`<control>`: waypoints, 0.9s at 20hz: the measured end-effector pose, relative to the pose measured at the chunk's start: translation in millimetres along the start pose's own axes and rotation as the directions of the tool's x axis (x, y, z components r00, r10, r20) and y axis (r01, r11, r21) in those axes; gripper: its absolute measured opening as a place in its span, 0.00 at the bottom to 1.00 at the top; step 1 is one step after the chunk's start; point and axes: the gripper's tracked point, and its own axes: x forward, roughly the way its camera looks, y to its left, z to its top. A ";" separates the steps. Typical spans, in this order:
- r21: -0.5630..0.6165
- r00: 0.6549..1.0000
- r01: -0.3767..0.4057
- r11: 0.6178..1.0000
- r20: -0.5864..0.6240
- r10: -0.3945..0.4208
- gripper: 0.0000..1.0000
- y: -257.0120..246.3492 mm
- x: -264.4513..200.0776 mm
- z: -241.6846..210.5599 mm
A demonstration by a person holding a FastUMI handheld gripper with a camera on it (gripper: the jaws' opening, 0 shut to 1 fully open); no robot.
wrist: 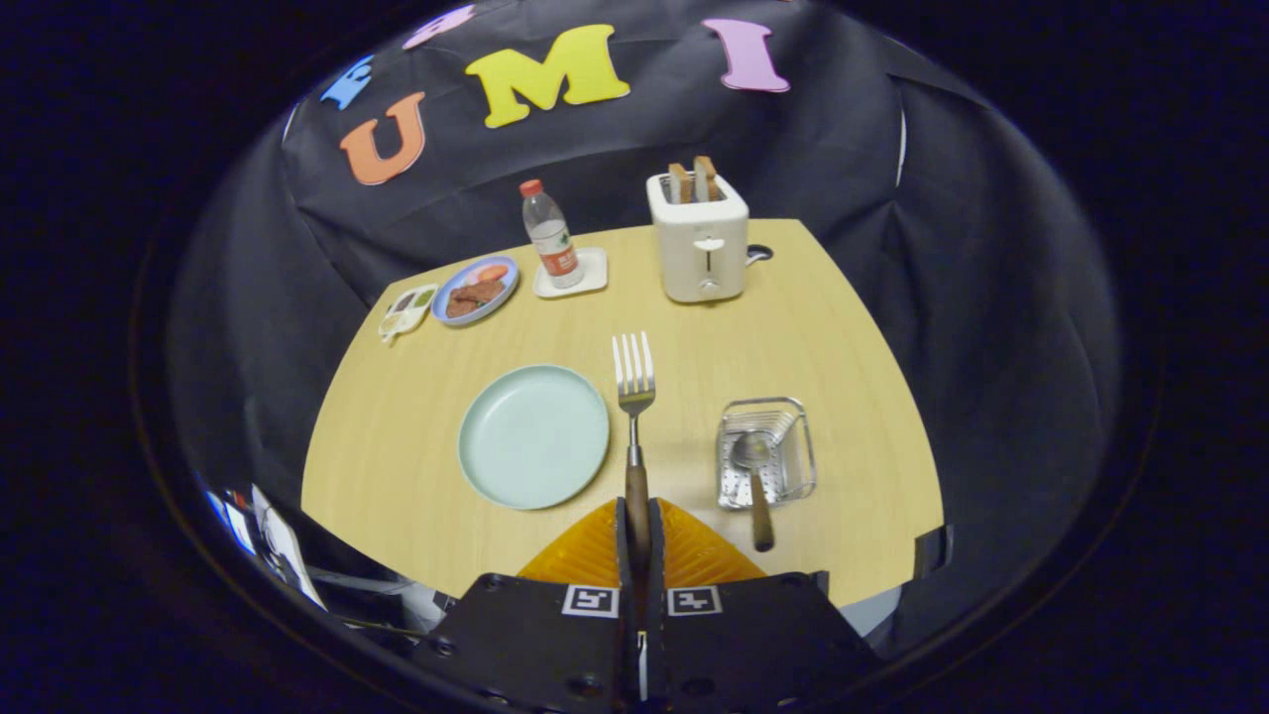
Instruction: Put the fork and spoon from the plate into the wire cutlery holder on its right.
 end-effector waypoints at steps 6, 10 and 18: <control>0.070 0.998 0.040 0.997 -0.043 -0.037 0.03 -50.5 -17.0 -2.6; 0.119 0.996 0.036 0.992 -0.082 -0.026 0.03 -71.6 -22.2 -7.5; 0.196 0.977 0.032 0.980 -0.214 0.011 0.03 -90.0 -12.1 -21.4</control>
